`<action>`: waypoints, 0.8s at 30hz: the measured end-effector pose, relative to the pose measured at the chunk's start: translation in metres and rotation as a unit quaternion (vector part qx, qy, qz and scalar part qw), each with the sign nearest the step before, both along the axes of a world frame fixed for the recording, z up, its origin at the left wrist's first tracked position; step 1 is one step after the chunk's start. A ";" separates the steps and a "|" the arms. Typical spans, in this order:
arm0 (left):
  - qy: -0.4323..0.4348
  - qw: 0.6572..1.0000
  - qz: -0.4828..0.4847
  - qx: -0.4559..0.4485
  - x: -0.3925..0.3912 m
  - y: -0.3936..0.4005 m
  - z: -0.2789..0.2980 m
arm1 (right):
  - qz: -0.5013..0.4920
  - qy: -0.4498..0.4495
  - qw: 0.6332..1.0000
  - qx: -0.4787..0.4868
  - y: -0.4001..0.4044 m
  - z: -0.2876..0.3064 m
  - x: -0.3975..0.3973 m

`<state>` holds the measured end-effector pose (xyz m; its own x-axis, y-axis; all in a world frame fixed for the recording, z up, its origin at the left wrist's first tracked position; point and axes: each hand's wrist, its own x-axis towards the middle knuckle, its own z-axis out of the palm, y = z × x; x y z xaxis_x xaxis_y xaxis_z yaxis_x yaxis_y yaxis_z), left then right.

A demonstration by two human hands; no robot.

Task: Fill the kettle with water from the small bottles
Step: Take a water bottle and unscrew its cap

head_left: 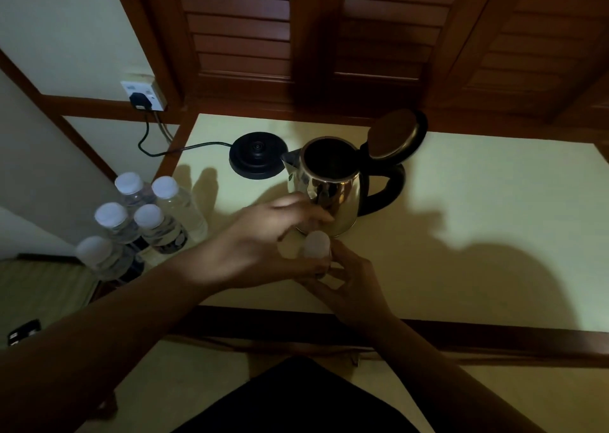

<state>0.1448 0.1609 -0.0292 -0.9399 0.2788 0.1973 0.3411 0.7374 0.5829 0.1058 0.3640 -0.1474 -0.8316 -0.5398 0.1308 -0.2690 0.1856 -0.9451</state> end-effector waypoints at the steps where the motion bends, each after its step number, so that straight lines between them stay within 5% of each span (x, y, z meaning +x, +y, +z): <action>1: 0.008 0.999 -0.043 0.032 0.001 -0.004 -0.001 | 0.001 0.000 1.000 -0.002 0.000 0.000 0.000; 5: 0.026 0.998 -0.060 0.024 0.002 -0.010 -0.006 | -0.008 0.008 1.000 0.007 -0.001 -0.001 0.001; 10: 0.044 0.988 0.054 -0.137 -0.004 0.006 -0.008 | -0.013 -0.009 1.000 0.006 -0.001 -0.001 0.002; 18: 0.005 0.986 0.156 0.057 0.001 -0.013 -0.028 | -0.021 -0.006 1.000 0.009 -0.001 -0.003 0.002; 24: -0.117 0.977 0.170 -0.044 0.027 -0.031 -0.094 | -0.023 -0.003 0.999 0.024 -0.003 0.006 0.006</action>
